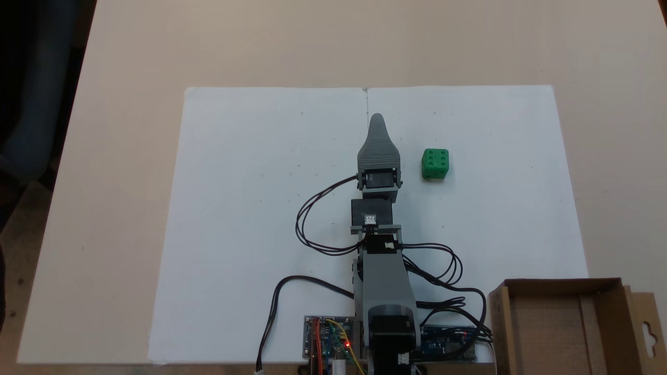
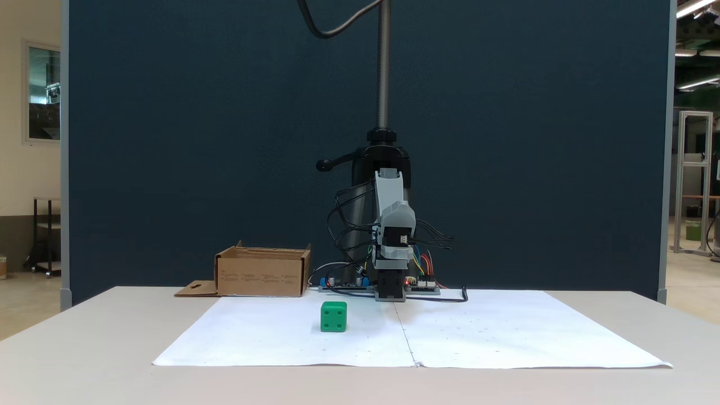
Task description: Grasp a green dice and put it in the bin.
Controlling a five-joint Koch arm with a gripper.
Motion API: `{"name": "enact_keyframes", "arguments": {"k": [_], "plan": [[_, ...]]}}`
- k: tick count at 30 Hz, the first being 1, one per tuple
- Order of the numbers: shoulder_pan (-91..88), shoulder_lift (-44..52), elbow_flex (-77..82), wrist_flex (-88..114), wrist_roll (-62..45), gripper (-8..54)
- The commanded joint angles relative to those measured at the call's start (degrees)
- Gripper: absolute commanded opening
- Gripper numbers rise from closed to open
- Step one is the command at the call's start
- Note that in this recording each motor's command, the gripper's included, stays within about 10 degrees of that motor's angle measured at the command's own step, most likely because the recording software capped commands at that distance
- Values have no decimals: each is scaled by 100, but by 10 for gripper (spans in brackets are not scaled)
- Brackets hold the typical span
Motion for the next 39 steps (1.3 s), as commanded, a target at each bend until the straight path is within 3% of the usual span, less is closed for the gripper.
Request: {"name": "enact_keyframes", "arguments": {"k": [1,20,30,39], "plan": [[-158,642,413,-70,-62,432],[-123,633,290,246,-70,422],[246,650,-905,2575,-70,435],[545,650,-2566,5931,-70,443]]}}
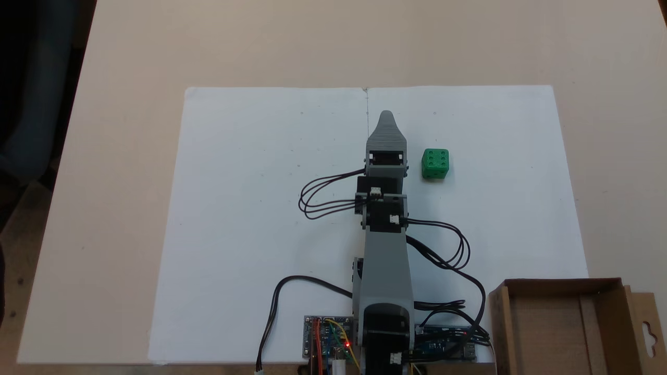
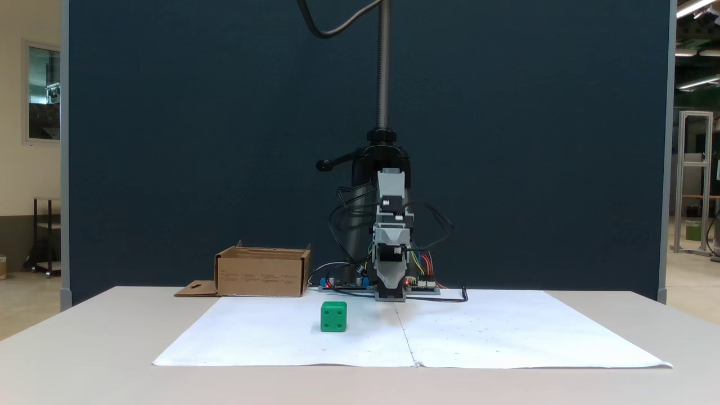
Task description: Grasp a green dice and put it in the bin.
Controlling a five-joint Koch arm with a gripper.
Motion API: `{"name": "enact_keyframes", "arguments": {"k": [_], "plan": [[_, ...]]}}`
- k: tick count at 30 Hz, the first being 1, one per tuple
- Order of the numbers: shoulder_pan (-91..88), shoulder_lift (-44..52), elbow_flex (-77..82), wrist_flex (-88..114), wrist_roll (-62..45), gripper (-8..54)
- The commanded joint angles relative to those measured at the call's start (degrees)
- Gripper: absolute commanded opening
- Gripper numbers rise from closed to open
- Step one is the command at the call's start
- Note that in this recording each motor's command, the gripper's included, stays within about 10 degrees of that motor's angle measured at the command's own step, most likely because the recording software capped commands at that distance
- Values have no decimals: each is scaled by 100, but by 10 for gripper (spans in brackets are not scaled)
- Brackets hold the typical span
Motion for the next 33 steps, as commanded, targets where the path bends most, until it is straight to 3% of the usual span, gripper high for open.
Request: {"name": "enact_keyframes", "arguments": {"k": [1,21,33], "plan": [[141,650,-615,895,-62,444],[325,624,-3788,7005,580,432],[2065,-914,-5388,8051,1195,431]]}}
